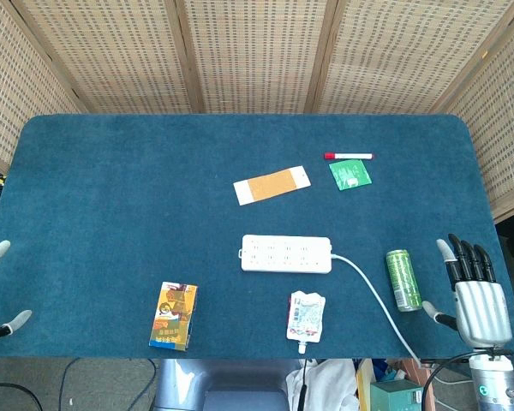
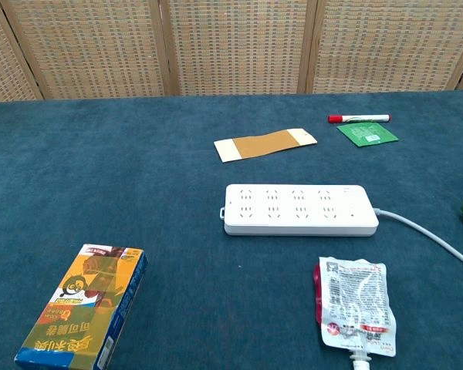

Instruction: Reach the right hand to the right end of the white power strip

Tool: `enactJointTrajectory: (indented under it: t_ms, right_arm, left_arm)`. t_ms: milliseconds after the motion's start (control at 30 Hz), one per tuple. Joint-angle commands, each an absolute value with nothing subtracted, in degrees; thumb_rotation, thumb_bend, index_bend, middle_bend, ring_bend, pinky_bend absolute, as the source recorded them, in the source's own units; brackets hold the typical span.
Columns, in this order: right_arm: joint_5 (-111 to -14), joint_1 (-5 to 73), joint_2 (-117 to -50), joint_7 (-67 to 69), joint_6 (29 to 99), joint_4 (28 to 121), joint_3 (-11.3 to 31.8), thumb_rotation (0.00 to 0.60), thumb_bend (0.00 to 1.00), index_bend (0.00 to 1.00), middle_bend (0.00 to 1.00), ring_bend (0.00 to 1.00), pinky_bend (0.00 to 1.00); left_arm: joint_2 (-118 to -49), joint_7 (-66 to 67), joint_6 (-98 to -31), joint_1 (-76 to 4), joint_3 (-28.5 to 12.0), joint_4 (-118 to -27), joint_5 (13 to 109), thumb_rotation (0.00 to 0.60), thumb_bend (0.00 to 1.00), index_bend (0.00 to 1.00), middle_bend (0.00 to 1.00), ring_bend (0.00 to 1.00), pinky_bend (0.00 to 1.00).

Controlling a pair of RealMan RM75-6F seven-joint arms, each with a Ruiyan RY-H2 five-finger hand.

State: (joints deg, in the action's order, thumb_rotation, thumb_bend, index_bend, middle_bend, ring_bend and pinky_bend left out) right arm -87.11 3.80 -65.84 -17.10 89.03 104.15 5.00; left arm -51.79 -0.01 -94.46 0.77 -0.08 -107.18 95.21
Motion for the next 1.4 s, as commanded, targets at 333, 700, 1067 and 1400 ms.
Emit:
enactJointTrajectory:
  t_ms: [333, 700, 1067, 1400]
  right_arm:
    - [-87.5, 4.7, -66.0, -16.0, 87.3, 103.8, 4.8, 0.600, 0.00, 0.00, 0.00, 0.00, 0.00]
    - [-87.6, 17.3, -69.8, -8.1, 72.5, 96.3, 9.4, 0.600, 0.33, 0.00, 0.79, 0.78, 0.96]
    - [-76.1, 27.9, -72.1, -13.7, 52.7, 96.6, 9.1, 0.600, 0.77, 0.14, 0.91, 0.93, 1.00]
    - [-67.4, 32.1, -76.3, -21.2, 49.7, 94.5, 9.0, 0.600, 0.79, 0.20, 0.91, 0.93, 1.00]
  left_arm:
    - [-52.2, 1.0, -94.2, 0.8, -0.2, -107.3, 94.9, 0.600, 0.00, 0.00, 0.00, 0.00, 0.00]
    - [-53.3, 5.0, -91.0, -1.1, -2.0, -108.8, 90.5, 0.600, 0.00, 0.00, 0.00, 0.00, 0.00]
    - [-53.7, 6.9, -88.6, -2.4, -3.4, -109.7, 86.3, 0.600, 0.00, 0.00, 0.00, 0.00, 0.00]
    - [-53.9, 7.9, -87.9, -2.9, -3.6, -110.0, 85.4, 0.600, 0.00, 0.00, 0.00, 0.00, 0.00]
